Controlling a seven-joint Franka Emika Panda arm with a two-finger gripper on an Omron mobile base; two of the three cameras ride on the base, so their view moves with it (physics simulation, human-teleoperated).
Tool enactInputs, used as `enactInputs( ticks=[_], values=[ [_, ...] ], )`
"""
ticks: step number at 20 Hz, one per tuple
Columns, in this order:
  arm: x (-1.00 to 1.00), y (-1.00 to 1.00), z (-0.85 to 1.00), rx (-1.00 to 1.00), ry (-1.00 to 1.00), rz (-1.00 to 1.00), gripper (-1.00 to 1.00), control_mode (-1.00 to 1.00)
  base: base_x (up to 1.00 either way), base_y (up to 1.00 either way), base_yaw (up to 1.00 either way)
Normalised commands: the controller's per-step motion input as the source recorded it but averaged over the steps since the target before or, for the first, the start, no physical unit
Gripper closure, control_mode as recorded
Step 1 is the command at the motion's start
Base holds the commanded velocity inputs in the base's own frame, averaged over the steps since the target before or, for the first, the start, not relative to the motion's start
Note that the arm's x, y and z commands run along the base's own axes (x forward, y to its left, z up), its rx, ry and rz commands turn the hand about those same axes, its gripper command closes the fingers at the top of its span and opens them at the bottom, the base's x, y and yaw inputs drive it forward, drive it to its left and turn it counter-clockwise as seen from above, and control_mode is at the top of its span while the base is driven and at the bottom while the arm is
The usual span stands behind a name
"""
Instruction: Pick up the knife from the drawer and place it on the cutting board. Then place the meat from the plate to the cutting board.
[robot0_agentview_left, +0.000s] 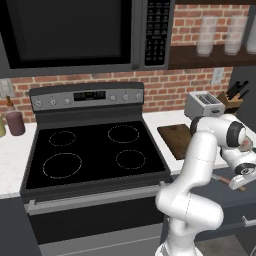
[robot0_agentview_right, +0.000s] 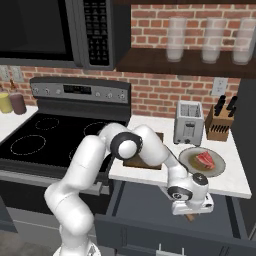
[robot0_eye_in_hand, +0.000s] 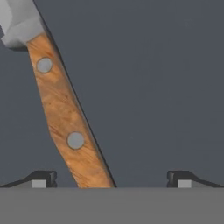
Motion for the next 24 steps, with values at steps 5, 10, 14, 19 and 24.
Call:
enactInputs(
  ticks=[5,10,14,19,24],
  values=[
    [-0.06,-0.09,-0.37,0.04,0.02,0.05,1.00,-1.00,0.00,0.00,0.00],
    [-0.31,0.00,-0.20,0.04,0.00,0.01,1.00,-1.00,0.00,0.00,0.00],
    [-0.23,0.07,0.00,0.02,0.01,0.00,1.00,-1.00,0.00,0.00,0.00],
    [-0.61,-0.01,0.26,0.03,0.00,0.01,1.00,-1.00,0.00,0.00,0.00],
    [-0.63,0.00,0.78,0.00,0.07,0.02,1.00,-1.00,0.00,0.00,0.00]
  ],
)
